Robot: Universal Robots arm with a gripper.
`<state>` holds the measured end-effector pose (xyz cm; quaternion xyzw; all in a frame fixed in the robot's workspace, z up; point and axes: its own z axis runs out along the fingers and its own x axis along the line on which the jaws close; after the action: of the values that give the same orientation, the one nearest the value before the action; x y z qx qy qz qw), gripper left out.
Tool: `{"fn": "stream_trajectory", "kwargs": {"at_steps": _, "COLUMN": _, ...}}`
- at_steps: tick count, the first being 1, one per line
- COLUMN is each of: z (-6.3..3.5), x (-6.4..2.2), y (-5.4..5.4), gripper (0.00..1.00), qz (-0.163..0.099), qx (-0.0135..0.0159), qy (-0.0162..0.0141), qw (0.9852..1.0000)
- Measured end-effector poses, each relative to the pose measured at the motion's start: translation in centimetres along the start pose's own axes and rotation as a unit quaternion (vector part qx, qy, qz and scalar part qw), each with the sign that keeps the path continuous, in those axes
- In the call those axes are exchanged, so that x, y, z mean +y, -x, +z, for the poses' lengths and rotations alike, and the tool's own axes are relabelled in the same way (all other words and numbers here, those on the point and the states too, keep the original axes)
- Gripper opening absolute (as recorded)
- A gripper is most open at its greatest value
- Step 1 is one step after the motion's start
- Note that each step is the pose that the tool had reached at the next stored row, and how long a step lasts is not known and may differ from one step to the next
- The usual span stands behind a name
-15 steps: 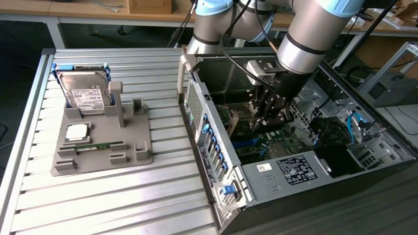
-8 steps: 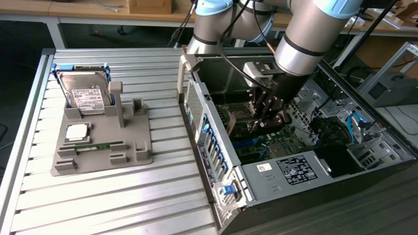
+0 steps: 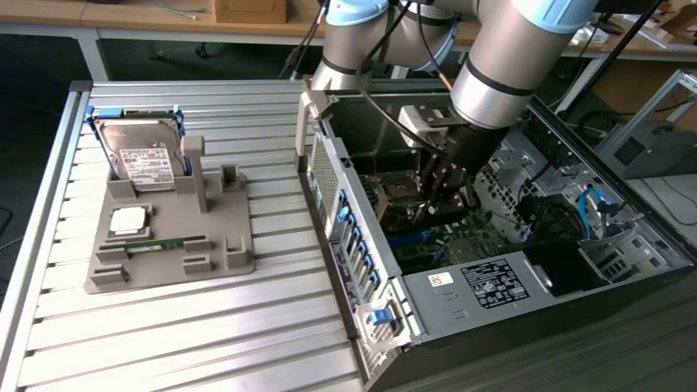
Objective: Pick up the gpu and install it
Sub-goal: 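Insert the gpu into the slot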
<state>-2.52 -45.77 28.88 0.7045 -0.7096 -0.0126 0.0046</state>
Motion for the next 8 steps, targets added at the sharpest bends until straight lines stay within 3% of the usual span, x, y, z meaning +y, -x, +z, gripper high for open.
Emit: {"fn": "stream_trajectory", "kwargs": {"at_steps": 8, "z": 0.66, "x": 0.73, "y": -0.01, "gripper": 0.27, "qz": 0.0, "qx": 0.0003, "qy": 0.0, "qw": 1.0}}
